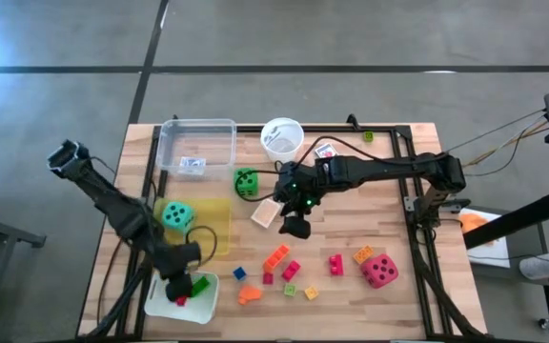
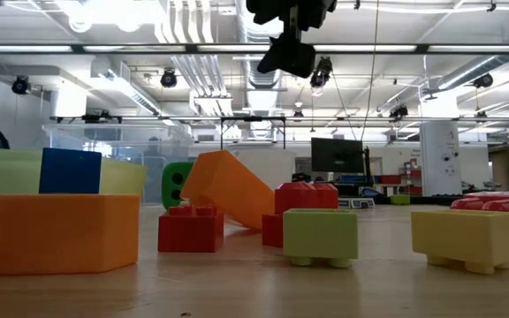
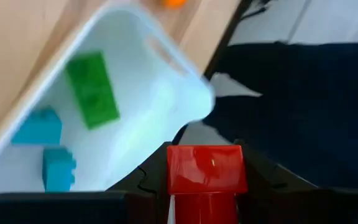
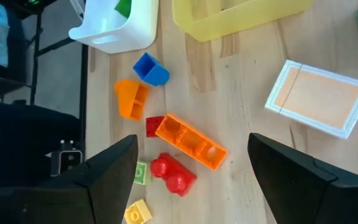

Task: Pick & Place Toys
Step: Put the top red game piece into the white bin

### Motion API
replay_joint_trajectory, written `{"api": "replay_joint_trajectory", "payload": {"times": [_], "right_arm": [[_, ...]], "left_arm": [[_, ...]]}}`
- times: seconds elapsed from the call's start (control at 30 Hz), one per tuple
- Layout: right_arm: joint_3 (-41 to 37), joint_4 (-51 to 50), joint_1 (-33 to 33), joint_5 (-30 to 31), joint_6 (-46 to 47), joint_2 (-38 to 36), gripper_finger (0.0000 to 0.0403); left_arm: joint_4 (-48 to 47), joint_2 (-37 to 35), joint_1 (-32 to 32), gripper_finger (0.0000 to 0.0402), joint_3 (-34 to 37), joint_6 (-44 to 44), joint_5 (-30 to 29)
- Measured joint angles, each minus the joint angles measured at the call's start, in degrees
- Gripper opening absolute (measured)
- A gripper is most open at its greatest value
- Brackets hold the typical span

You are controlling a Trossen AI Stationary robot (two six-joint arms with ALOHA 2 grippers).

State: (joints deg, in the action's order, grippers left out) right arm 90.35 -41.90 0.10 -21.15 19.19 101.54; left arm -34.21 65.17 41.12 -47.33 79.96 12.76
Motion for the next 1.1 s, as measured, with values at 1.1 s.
{"api": "replay_joint_trajectory", "payload": {"times": [1.1], "right_arm": [[0.0, -0.1, 0.0, 0.3, -0.2, 0.0, 0.0297]], "left_arm": [[0.9, 23.0, 4.8, 0.0119, -0.1, -5.2, 3.6]]}}
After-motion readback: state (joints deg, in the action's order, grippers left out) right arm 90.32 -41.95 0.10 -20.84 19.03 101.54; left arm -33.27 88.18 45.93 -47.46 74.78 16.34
